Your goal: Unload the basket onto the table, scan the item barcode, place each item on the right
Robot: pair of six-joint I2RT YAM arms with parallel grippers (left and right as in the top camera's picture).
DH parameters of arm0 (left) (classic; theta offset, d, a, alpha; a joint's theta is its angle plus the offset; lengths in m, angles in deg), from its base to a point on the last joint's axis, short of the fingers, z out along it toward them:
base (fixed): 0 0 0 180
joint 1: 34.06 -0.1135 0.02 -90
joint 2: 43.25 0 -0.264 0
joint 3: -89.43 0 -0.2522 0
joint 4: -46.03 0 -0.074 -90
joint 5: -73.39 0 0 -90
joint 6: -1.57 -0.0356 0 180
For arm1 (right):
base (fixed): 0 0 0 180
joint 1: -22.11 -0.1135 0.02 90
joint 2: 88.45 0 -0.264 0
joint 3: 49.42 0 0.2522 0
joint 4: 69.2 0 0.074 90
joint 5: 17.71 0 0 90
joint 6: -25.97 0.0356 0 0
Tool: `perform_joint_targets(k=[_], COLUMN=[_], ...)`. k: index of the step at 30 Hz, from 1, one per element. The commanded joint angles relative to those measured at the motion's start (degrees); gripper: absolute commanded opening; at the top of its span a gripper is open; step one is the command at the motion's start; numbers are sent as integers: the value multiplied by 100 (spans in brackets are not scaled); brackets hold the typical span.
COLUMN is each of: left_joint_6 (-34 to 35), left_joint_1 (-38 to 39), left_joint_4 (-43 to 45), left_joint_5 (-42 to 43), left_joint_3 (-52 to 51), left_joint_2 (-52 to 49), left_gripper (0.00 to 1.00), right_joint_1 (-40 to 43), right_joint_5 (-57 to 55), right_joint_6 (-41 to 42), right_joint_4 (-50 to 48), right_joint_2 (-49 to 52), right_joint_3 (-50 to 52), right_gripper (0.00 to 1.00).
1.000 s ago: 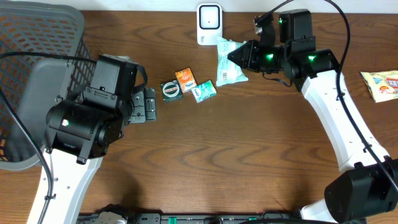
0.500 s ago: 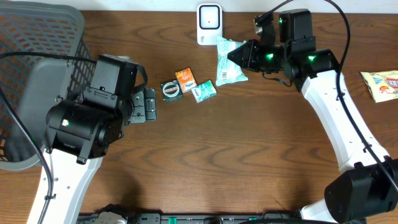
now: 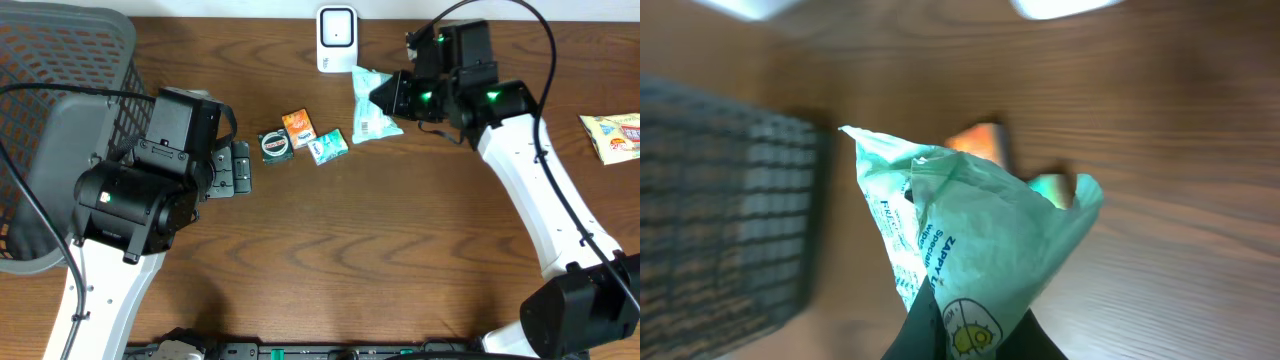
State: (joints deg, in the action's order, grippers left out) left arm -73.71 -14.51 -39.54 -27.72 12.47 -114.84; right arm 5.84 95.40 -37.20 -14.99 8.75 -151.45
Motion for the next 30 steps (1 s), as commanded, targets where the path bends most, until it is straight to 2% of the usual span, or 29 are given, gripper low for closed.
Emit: perform_joint_targets(k=[1,11,17,22,30], left_joint_6=[-52,-52,-52,-52,-52], left_joint_1=[-28,-28,-28,-28,-28], left_joint_4=[-17,-20,-17,-17,-20], left_joint_5=[-96,-96,-96,-96,-96], left_joint_3=[46,46,46,46,46], left_joint_2=[-26,-26,-26,-26,-26], left_gripper=[98,98,98,98,98], right_joint_1=[-177,-452,-544,-699,-907], right_joint_5=[-1661,-4234,-5123,-6033,-6264], right_joint_6=[-160,-164,-164,-168,-271], right_joint_4=[59,291,723,929,1019], right_joint_2=[0,772,1606,1908,2052], right_joint_3=[70,72,72,72,76], right_gripper=[1,1,1,1,1])
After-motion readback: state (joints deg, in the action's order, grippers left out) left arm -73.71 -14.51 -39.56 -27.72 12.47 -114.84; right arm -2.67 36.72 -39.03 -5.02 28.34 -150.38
